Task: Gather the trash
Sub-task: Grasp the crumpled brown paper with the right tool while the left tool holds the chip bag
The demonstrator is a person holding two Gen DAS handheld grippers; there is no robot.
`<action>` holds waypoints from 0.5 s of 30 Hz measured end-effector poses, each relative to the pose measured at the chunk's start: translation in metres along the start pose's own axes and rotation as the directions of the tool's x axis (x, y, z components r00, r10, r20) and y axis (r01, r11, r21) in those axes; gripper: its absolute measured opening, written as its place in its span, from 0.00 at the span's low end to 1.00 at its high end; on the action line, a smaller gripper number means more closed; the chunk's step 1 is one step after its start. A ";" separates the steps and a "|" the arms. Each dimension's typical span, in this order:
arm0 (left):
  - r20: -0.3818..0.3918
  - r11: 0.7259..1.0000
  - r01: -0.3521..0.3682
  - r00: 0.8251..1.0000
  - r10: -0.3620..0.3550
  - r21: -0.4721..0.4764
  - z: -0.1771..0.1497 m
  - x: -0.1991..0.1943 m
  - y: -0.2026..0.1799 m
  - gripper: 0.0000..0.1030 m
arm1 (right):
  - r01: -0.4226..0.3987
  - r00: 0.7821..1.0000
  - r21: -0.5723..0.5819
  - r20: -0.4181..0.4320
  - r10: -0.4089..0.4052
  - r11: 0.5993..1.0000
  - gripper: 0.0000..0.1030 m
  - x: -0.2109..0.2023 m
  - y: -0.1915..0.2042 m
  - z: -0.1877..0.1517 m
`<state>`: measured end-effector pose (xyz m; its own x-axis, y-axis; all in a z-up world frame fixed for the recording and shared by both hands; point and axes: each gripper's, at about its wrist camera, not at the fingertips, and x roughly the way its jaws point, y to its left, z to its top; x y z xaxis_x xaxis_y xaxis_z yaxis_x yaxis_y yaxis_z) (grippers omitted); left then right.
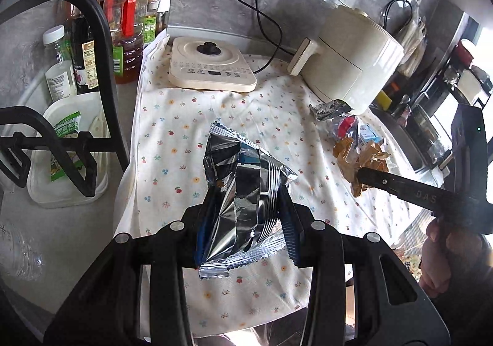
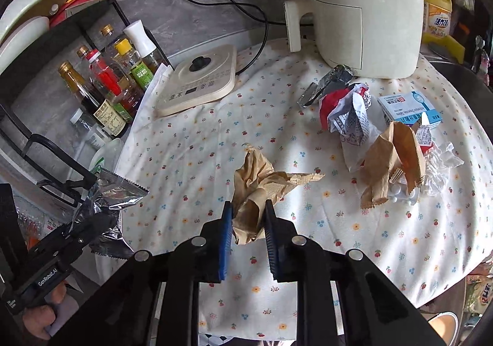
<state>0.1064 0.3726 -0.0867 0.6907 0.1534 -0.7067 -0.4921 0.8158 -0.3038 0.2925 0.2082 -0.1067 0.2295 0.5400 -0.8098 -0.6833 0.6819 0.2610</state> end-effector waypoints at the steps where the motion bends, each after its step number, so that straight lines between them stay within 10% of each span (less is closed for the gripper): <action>1: -0.003 1.000 0.007 1.000 -0.007 0.003 -0.002 -0.001 0.000 0.38 | 0.001 1.000 0.007 0.005 -0.001 1.000 0.19 -0.004 0.002 -0.005; 15: 0.003 0.997 0.064 0.998 -0.064 0.051 -0.026 -0.021 -0.039 0.38 | 0.027 0.997 0.022 0.077 -0.029 0.999 0.19 -0.068 -0.006 -0.046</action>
<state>0.0972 0.3235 -0.0766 0.7224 0.1024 -0.6839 -0.4193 0.8513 -0.3154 0.2493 0.1443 -0.0774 0.3019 0.5568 -0.7738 -0.6612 0.7070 0.2508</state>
